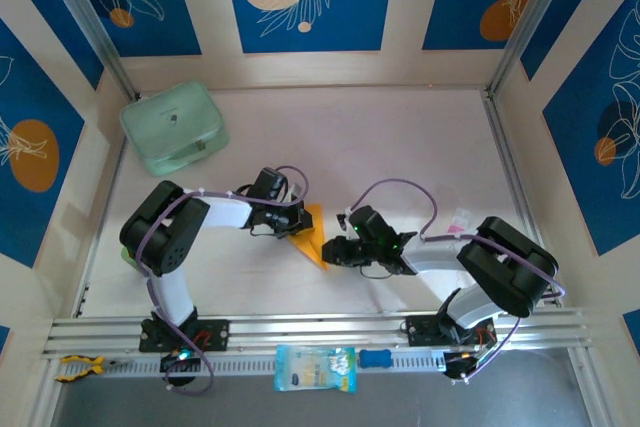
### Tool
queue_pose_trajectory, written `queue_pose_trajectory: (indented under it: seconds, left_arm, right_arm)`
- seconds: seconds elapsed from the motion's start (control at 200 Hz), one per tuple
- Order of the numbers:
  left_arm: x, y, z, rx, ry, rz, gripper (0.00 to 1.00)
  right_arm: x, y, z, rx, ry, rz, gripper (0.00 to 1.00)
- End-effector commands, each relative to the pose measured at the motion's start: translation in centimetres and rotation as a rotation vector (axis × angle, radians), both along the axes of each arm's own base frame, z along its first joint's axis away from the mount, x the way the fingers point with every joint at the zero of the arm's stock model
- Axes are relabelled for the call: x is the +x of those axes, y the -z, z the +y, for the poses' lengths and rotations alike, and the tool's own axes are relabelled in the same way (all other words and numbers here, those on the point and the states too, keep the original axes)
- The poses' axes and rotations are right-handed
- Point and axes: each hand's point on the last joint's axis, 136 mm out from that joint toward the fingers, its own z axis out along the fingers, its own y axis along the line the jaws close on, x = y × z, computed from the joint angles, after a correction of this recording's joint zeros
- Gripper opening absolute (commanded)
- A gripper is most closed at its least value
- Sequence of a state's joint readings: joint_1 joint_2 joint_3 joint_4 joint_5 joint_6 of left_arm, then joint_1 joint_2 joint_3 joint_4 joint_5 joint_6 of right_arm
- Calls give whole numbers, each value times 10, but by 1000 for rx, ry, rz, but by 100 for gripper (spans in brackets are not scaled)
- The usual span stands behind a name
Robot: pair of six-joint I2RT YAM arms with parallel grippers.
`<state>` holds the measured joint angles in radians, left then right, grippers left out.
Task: Fold a paper plane with a square sheet of paper (pick it up from the middle)
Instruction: Fourth fold the wing at the center of the table.
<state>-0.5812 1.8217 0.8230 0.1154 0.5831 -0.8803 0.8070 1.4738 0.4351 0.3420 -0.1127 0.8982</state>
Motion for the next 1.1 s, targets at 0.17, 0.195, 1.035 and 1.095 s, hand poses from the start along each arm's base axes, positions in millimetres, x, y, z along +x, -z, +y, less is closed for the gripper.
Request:
queue_pose_trajectory:
  seconds: [0.17,0.195,1.035,1.095]
  left_arm:
    - [-10,22,9,73,7,43,3]
    - [-10,22,9,72,7,42,3]
    - [-11,23,10,74,6,48,3]
    - [-11,24,10,77,5,49,3]
  right_arm:
    - [4,-4,9,25,-40,20,25]
    - [4,-4,10,27,-41,23,25]
    - [-8,8,7,75,-29,78,8]
    - [-12,12,6,77,-25,91,8]
